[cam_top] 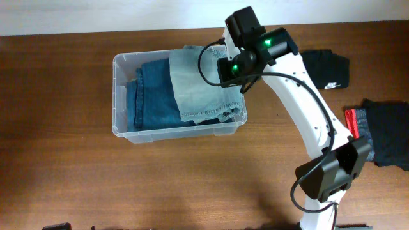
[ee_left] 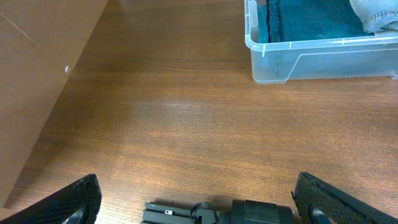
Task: Pack container
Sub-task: 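Lower the light-wash denim into the container on top of the jeans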
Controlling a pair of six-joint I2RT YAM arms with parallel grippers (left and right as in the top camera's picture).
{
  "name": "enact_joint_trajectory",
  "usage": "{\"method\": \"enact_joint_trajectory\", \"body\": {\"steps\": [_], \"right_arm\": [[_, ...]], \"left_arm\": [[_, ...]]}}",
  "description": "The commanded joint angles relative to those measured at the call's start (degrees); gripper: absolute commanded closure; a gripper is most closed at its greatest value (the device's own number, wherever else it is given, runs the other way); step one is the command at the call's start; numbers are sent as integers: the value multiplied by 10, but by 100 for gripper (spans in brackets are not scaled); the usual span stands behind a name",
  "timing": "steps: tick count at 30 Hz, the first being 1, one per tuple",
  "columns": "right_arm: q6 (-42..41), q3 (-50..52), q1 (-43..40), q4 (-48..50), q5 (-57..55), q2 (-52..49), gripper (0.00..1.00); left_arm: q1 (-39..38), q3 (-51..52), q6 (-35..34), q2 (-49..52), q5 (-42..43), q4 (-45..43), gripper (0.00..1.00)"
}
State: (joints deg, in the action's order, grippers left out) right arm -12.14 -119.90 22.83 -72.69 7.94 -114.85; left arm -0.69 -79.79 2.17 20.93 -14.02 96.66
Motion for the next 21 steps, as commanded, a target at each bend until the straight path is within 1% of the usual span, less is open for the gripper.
{"method": "enact_joint_trajectory", "body": {"steps": [1, 6, 12, 14, 18, 21], "right_arm": [[8, 22, 1, -1, -12, -1, 96], [7, 81, 2, 10, -11, -10, 96], [-5, 160, 2, 74, -5, -19, 96], [-6, 185, 2, 92, 13, -19, 96], [-8, 217, 2, 112, 24, -19, 96], [-8, 220, 2, 120, 24, -19, 96]], "left_arm": [[-3, 2, 0, -1, -10, 0, 0], [-3, 2, 0, -1, -10, 0, 1], [-3, 2, 0, -1, -10, 0, 1], [-3, 2, 0, -1, -10, 0, 0], [-3, 2, 0, -1, -10, 0, 1], [-3, 2, 0, -1, -10, 0, 1]]}}
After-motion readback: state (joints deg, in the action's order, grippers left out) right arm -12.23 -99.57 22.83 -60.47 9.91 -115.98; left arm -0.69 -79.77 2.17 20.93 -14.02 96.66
